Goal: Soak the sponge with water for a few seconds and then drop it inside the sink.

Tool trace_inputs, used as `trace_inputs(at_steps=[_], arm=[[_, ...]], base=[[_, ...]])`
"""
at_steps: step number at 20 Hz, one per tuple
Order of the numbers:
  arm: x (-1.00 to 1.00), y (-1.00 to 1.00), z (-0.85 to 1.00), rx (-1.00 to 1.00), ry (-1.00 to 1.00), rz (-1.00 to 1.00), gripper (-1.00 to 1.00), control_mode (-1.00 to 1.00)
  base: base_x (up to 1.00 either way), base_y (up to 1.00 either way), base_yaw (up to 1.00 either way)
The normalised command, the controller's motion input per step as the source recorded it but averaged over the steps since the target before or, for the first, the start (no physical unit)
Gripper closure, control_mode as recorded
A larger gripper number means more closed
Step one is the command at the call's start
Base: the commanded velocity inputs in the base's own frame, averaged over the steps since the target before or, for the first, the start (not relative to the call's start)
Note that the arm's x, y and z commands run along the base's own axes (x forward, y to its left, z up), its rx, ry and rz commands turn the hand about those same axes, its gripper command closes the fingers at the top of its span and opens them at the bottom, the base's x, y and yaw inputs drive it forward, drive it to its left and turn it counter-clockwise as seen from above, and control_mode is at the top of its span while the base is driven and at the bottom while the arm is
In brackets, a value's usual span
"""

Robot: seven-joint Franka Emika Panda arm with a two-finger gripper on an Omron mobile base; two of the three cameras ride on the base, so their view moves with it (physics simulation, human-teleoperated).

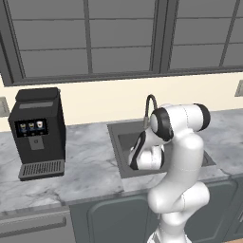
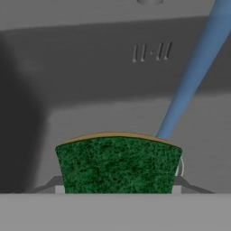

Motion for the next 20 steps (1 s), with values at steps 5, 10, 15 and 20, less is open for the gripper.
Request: trace_inputs(at_steps=[5, 10, 15, 20], arm=[[0.0, 0.0, 0.0, 0.0, 0.0, 0.0, -1.0, -1.0], [0.0, 0.0, 0.06, 0.0, 0.0, 0.0, -1.0, -1.0], [-0.01, -0.04, 0.62, 0.0, 0.0, 0.0, -1.0, -1.0], [-0.04, 0.0, 0.71, 0.0, 0.0, 0.0, -1.0, -1.0]], base=[[0.0, 0.0, 0.0], [0.0, 0.0, 0.0], [0.0, 0.0, 0.0], [0.0, 0.0, 0.0]])
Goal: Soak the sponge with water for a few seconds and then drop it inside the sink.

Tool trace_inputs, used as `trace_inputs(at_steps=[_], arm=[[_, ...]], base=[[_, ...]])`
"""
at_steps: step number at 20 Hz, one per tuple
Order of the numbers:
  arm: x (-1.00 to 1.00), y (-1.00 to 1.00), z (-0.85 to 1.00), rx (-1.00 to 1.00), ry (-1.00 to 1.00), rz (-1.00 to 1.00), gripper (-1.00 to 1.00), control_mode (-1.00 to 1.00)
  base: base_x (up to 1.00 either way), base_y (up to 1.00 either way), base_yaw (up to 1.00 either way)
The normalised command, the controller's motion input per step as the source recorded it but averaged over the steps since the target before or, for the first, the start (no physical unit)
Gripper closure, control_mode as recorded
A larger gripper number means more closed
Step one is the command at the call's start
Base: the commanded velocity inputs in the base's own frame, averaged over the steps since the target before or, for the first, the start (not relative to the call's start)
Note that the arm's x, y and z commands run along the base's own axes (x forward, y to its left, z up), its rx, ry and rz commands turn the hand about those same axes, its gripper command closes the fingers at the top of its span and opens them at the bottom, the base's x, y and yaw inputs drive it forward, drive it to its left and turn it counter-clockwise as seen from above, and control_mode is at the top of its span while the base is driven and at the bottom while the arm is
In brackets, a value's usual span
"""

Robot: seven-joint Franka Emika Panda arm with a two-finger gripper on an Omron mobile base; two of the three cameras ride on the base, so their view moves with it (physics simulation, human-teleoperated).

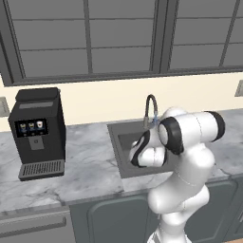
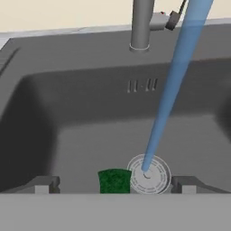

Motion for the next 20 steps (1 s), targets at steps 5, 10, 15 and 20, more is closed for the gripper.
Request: trace_inputs(at_steps=[5, 10, 15, 20], arm=[[-0.14, 0.0, 0.69, 0.02, 0.02, 0.01, -1.0, -1.0], [-0.08, 0.0, 0.65, 0.02, 0.11, 0.03, -1.0, -1.0], [-0.12, 0.0, 0.47, 0.01, 0.12, 0.02, -1.0, -1.0], [-0.16, 0.0, 0.42, 0.01, 0.15, 0.0, -1.0, -1.0]], base=[[0.0, 0.0, 0.0], [0.0, 0.0, 0.0], [0.0, 0.0, 0.0], [0.0, 0.0, 0.0]])
